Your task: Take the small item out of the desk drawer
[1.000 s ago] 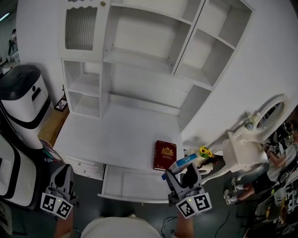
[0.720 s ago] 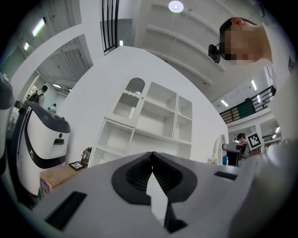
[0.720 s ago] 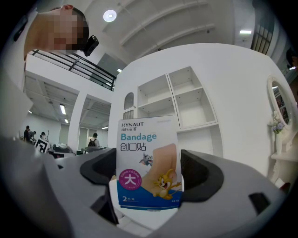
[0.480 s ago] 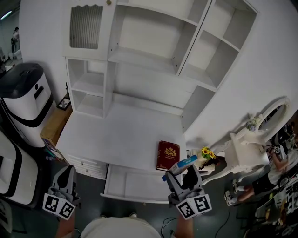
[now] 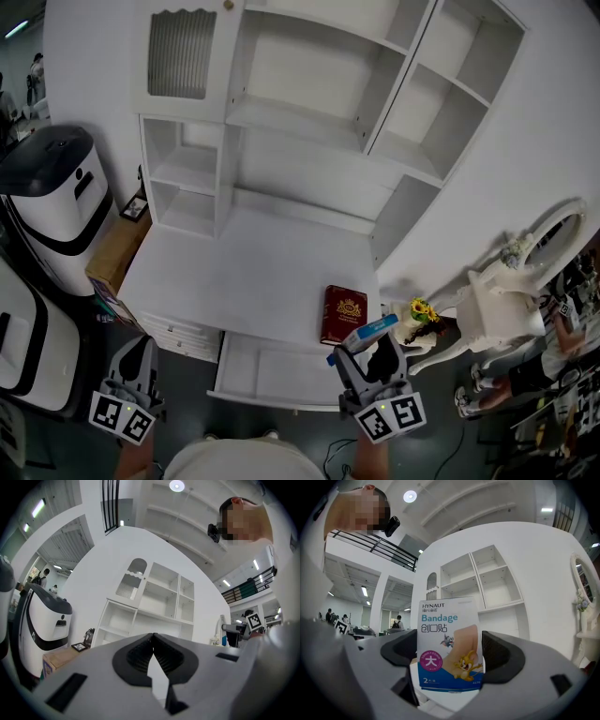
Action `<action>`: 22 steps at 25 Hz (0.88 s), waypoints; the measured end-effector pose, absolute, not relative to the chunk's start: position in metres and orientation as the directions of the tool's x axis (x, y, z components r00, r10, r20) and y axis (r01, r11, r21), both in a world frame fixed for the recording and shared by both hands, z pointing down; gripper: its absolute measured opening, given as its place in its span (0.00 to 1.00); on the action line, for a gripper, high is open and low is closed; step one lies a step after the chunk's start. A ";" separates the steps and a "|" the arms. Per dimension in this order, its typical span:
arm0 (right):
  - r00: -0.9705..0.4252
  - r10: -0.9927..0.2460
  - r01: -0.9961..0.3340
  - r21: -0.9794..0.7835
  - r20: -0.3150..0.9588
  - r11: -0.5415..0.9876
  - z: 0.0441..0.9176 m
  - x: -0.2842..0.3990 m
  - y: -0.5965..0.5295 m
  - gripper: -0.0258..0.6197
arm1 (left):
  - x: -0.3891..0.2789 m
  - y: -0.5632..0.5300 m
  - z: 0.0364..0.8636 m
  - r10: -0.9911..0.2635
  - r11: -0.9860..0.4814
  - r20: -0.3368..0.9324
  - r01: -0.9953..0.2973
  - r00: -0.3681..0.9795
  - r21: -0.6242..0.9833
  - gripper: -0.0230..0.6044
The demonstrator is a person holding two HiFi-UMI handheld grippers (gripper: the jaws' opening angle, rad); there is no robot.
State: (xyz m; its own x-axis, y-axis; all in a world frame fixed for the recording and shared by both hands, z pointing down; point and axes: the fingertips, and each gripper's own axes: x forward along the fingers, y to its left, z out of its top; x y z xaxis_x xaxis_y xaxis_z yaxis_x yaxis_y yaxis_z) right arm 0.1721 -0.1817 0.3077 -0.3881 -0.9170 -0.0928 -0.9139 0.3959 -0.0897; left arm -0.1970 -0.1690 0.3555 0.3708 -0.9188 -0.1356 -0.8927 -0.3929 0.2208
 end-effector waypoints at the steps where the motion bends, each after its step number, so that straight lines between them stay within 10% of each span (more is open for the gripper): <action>1: -0.389 -0.917 -0.914 -0.090 -0.093 0.396 0.308 0.171 -0.182 0.71 | -0.197 -0.169 0.355 -0.919 -0.393 -0.137 -0.893 0.371 0.221 0.06; 22: -0.387 -0.918 -0.916 -0.078 -0.088 0.394 0.311 0.180 -0.183 0.71 | -0.188 -0.168 0.362 -0.924 -0.381 -0.129 -0.894 0.360 0.233 0.06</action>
State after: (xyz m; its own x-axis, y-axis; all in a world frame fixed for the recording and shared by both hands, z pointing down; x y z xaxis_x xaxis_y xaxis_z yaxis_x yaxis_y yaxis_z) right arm 0.1797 -0.1833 0.3110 -0.3874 -0.9177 -0.0879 -0.9157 0.3941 -0.0783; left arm -0.1885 -0.1683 0.3625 0.3604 -0.9239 -0.1286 -0.8945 -0.3814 0.2332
